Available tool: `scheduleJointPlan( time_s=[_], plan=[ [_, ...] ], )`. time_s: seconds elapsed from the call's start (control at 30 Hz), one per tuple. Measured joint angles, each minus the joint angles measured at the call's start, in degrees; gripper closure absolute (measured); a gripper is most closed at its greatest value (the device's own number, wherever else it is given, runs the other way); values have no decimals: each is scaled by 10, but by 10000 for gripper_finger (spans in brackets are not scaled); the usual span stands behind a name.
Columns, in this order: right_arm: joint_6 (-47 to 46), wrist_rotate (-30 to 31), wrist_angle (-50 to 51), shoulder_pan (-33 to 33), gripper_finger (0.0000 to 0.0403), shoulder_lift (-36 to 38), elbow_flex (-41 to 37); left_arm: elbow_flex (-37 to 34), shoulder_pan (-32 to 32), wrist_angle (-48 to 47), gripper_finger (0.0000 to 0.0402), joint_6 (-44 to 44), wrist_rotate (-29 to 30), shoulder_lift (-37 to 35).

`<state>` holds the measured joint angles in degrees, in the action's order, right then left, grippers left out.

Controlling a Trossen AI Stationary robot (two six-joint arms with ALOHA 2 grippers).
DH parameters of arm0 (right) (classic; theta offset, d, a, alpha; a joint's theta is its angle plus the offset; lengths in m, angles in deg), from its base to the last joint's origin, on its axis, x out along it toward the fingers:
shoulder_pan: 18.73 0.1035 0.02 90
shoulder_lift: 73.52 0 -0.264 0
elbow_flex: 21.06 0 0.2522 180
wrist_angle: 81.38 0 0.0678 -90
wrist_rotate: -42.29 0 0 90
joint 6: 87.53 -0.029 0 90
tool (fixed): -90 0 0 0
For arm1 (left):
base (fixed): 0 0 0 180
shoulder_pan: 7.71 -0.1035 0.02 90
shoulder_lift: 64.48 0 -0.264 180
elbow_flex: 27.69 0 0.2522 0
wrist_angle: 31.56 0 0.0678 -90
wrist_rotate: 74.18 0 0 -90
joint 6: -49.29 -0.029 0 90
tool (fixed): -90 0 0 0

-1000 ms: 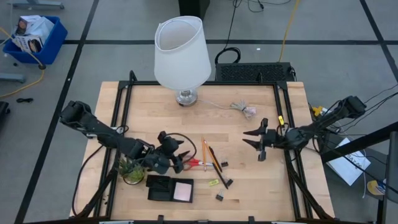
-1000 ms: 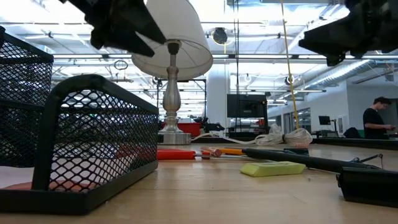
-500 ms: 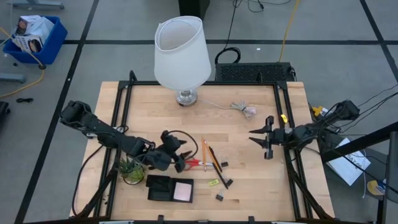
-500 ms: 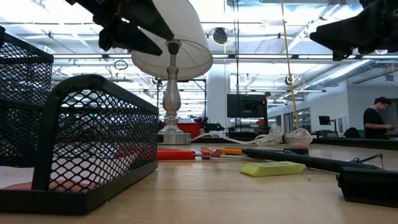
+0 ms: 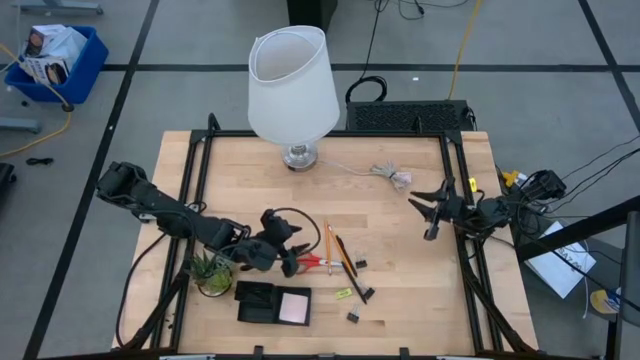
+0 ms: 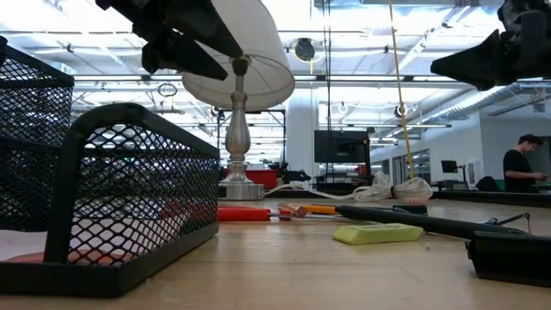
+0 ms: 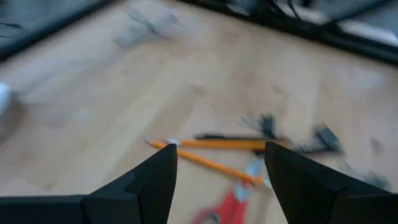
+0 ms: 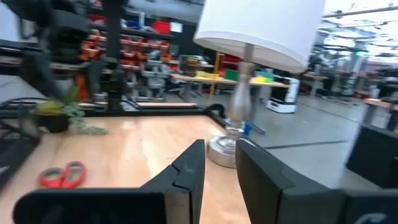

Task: Pick and place office supplies into organizer
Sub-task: Put the orange scissors into the black desk organizer

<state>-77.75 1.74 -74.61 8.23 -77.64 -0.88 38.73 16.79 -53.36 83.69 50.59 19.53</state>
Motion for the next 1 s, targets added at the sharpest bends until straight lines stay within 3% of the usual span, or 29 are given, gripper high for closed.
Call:
scheduleJointPlan(
  time_s=[0.3,0.63,0.8,1.0],
  plan=[
    [2,0,0,0,316,0,0,0,-35,-63,158,6,-131,0],
    [3,0,0,0,318,0,0,0,-137,-168,158,24,-275,2],
    [3,0,-1,0,320,0,0,-1,-174,-213,158,16,-288,11],
    [3,0,-2,0,316,-1,0,0,-180,-199,158,-29,-321,29]
  ],
)
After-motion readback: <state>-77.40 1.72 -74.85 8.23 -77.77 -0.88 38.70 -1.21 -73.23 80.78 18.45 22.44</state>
